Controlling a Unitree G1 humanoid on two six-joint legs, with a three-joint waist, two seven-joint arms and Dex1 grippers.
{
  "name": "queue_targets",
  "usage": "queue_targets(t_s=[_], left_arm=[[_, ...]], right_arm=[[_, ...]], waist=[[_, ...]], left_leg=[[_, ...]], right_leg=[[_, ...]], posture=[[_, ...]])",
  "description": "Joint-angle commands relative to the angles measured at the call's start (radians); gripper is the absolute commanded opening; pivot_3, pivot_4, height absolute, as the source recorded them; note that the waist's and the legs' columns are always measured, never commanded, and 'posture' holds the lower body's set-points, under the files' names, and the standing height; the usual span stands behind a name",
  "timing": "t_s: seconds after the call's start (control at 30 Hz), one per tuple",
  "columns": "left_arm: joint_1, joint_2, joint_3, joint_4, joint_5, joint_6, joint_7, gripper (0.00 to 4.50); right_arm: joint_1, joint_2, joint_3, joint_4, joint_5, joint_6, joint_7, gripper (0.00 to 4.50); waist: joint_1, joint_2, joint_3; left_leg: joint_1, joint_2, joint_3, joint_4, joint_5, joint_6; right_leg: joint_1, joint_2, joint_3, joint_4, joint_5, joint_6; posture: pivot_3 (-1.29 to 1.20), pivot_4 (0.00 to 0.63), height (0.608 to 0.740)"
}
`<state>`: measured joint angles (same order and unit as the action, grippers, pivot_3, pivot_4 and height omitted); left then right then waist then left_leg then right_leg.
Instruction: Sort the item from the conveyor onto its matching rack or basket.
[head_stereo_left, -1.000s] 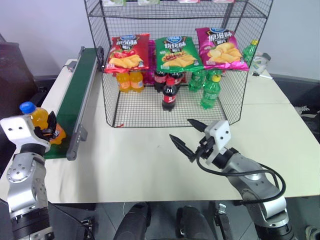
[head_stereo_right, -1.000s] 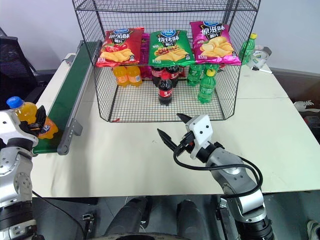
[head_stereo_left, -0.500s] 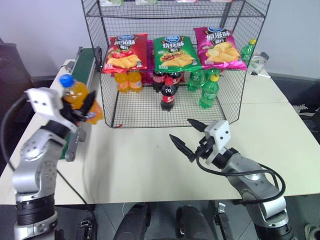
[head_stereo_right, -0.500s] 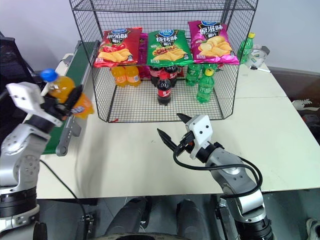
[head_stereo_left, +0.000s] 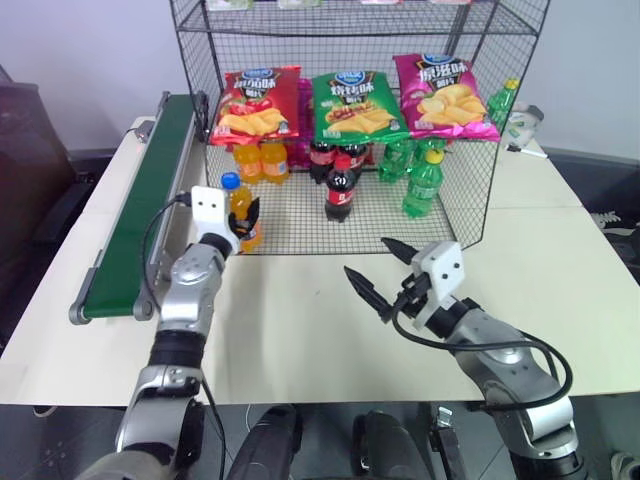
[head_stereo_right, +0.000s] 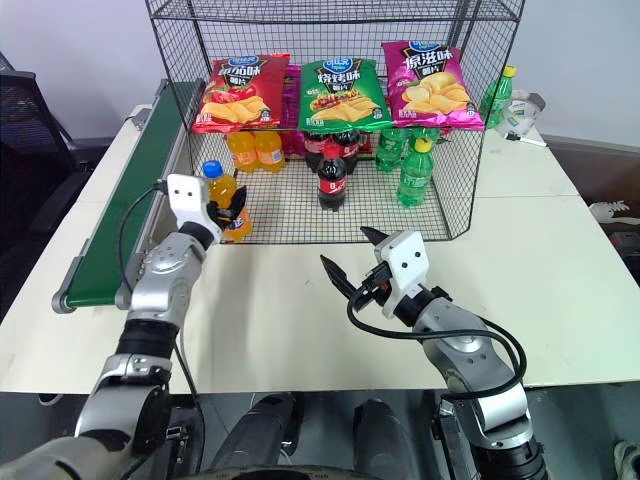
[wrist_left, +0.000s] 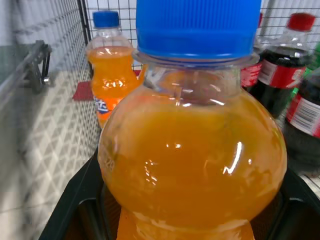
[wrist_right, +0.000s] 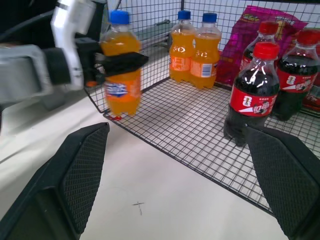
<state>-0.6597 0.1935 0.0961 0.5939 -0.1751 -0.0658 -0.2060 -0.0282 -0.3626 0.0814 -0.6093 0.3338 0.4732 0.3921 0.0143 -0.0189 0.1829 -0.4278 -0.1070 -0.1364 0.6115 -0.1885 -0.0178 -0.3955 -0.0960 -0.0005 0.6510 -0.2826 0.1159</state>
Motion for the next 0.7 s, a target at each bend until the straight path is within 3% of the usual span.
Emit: queue_targets(t_s=[0.03,0.37,0.5,0.63,0.7], left_arm=[[-0.107,-0.017,0.028,0.159,0.019,-0.157,0.015,2.54],[-0.250,-0.042,0.047,0.488,0.063,-0.345,0.114,2.54],[-0.253,-0.058,0.074,0.526,0.026,-0.351,0.041,2.54],[-0.244,-0.055,0.084,0.524,0.034,-0.371,0.025,4.41],[-0.236,-0.052,0.084,0.518,0.039,-0.383,0.021,4.41]], right_arm=[[-0.002,0.012,-0.010,-0.054,-0.001,-0.016,-0.016,4.50],[-0.006,0.013,-0.008,-0.052,-0.007,-0.022,-0.032,4.50],[-0.012,0.012,-0.007,-0.048,-0.008,-0.025,-0.032,4.50],[-0.014,0.009,-0.006,-0.046,-0.009,-0.026,-0.029,4.50],[-0.014,0.008,-0.006,-0.046,-0.008,-0.025,-0.026,4.50]], waist=[[-0.003,0.000,0.000],[-0.003,0.000,0.000],[-0.002,0.000,0.000],[-0.003,0.000,0.000],[-0.003,0.000,0.000]], left_leg=[[0.000,0.000,0.000,0.000,0.000,0.000],[0.000,0.000,0.000,0.000,0.000,0.000],[0.000,0.000,0.000,0.001,0.000,0.000],[0.000,0.000,0.000,0.001,0.000,0.000],[0.000,0.000,0.000,0.001,0.000,0.000]], right_leg=[[0.000,0.000,0.000,0.000,0.000,0.000],[-0.001,0.001,0.000,0.002,0.000,0.000],[0.000,0.001,0.000,0.002,0.000,0.000],[0.000,0.001,0.000,0.003,0.000,0.000],[0.000,0.001,0.000,0.003,0.000,0.000]], posture=[[0.00,0.150,0.740],[0.00,0.150,0.740],[0.00,0.150,0.740],[0.00,0.150,0.740],[0.00,0.150,0.740]])
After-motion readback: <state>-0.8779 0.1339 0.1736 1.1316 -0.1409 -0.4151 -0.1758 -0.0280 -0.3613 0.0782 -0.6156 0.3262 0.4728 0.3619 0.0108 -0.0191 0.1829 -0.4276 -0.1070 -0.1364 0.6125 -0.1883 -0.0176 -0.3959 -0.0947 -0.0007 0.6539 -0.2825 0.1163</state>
